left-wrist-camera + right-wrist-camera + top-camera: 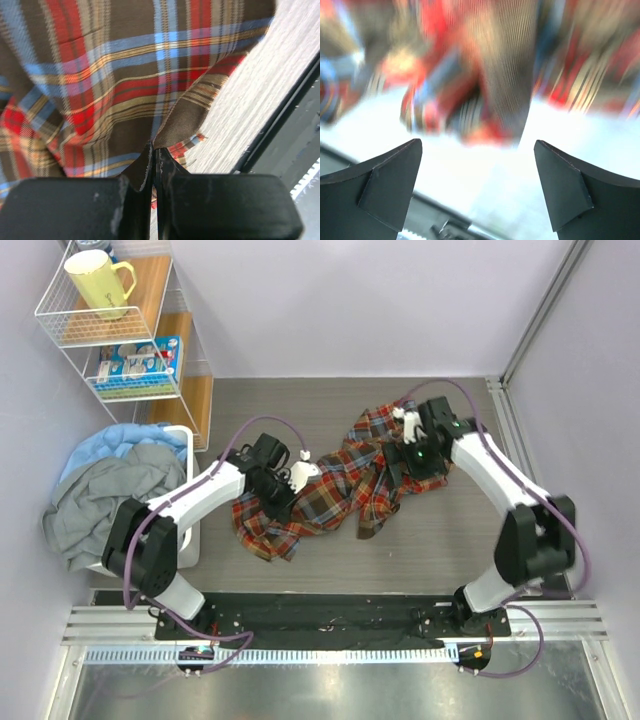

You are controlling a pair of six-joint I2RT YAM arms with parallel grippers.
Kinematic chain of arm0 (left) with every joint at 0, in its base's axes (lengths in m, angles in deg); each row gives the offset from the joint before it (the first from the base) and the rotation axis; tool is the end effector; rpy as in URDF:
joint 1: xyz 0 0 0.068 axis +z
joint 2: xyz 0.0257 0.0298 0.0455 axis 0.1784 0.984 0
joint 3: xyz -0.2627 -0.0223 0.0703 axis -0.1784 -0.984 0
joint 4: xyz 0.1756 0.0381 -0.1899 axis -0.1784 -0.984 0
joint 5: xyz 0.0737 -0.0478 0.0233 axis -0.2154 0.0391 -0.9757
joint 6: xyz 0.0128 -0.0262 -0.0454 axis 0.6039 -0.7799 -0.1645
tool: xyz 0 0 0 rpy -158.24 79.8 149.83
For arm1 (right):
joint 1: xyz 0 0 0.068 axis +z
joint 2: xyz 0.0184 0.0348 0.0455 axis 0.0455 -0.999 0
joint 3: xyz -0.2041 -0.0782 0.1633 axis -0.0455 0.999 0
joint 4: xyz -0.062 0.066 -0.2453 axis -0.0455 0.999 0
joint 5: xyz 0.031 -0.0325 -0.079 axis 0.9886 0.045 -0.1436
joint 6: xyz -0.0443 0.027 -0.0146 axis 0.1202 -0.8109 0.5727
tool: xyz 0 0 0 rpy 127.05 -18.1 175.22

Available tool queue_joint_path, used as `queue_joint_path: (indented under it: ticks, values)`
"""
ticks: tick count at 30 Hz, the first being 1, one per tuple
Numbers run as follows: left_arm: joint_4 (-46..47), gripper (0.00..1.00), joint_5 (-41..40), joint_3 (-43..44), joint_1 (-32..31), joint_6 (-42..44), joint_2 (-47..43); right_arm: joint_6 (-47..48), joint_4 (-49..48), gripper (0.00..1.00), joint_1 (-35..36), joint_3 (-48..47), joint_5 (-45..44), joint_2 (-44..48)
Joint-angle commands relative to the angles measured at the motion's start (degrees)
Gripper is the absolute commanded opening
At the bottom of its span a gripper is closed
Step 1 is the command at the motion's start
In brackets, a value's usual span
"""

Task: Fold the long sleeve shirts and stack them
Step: Flatten the shirt out

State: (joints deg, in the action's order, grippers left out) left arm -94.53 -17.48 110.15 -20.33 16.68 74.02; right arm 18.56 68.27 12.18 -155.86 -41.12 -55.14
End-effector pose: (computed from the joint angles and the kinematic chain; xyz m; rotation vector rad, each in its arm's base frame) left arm 0.2493 -0.1641 0.2212 1.3051 2.4589 -0.6219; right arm 0.3188 0.0927 0.2658 -0.5665 2.6567 0.3638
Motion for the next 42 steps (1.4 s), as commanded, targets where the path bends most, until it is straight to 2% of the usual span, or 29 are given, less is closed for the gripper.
queue_joint_path:
  ticks: [1, 6, 12, 13, 14, 16, 17, 19, 24, 27, 30, 33, 34, 36, 37, 39, 40, 41, 42]
  values:
    - [1.4, 0.0, 3.89, 2.15, 0.02, -1.68, 2.11, -6.02, -5.03, 1.0, -0.29, 14.54, 8.6, 15.63]
    - [1.31, 0.0, 4.25, 2.24, 0.11, -1.68, 2.29, -8.3, -15.14, 0.99, 1.21, 24.77, 12.06, 15.77]
    - [0.7, 0.0, 4.34, 1.53, 0.03, -1.59, 1.67, -9.27, -24.82, 1.0, 2.53, 25.14, 9.51, 6.8]
    - [0.7, 0.0, 4.33, 1.36, 0.11, -1.68, 1.32, -9.1, -24.99, 0.96, 2.79, 24.61, 9.42, 5.57]
    - [0.52, 0.0, 4.25, 1.27, 0.11, -1.59, 1.15, -8.75, -24.13, 0.74, 2.97, 23.91, 10.29, 4.17]
    - [0.0, 0.0, 3.72, 1.09, 0.11, -0.89, 0.36, -6.65, -18.71, 0.5, 3.06, 21.01, 11.09, 4.24]
    - [-0.01, 0.0, 3.54, 0.92, 0.03, -0.63, -0.08, -6.29, -16.93, 0.26, 2.88, 20.22, 11.35, 6.85]
    - [-0.01, 0.0, 3.11, 0.74, 0.03, 0.08, -0.7, -3.48, -12.63, 0.01, 1.22, 18.55, 11.09, 11.34]
    - [-1.41, 0.0, 2.76, -0.49, -0.59, 2.53, -3.6, 1.71, -4.79, 0.01, -4.58, 11.1, 13.11, 30.29]
    - [-2.2, 0.0, 1.17, -2.41, -2.17, 5.26, -6.75, 3.56, -1.19, 0.01, -5.56, 6.7, 13.46, 37.17]
    - [-4.31, 0.0, -0.06, -4.87, -5.76, 9.74, -10.44, 0.5, -4.14, 0.01, -5.47, 2.66, 15.48, 40.01]
    - [-7.82, 0.0, -1.02, -6.99, -13.05, 15.54, -16.49, -5.55, -12.03, 0.01, -5.47, -1.47, 16.01, 38.53]
    - [-8.26, 0.0, -1.29, -8.65, -17.6, 16.24, -18.18, -6.19, -14.25, 0.01, -5.47, -2.71, 16.27, 34.95]
    - [-10.1, 0.0, -1.03, -9.54, -22.27, 18.0, -21.43, -11.1, -18.47, 0.01, -4.07, -7.61, 18.03, 29.06]
    - [-11.68, 0.0, -0.42, -8.85, -22.56, 18.62, -22.23, -11.55, -18.67, 0.01, -2.67, -10.08, 18.03, 21.89]
    - [-16.34, 0.0, 0.47, -7.27, -22.48, 19.5, -21.45, -10.86, -18.32, 0.01, 0.93, -16.66, 18.91, 13.33]
    - [-16.87, 0.0, 0.64, -6.65, -22.3, 19.76, -21.44, -9.9, -17.62, 0.08, 2.16, -18.96, 19.0, 9.47]
    - [-17.05, 0.0, 0.73, -6.56, -22.04, 19.77, -21.71, -9.45, -17.0, 0.27, 3.83, -23.51, 17.7, 0.73]
    - [-16.53, 0.0, 1.17, -6.55, -20.47, 19.33, -21.97, -9.19, -15.78, 0.52, 3.93, -26.51, 17.51, -3.19]
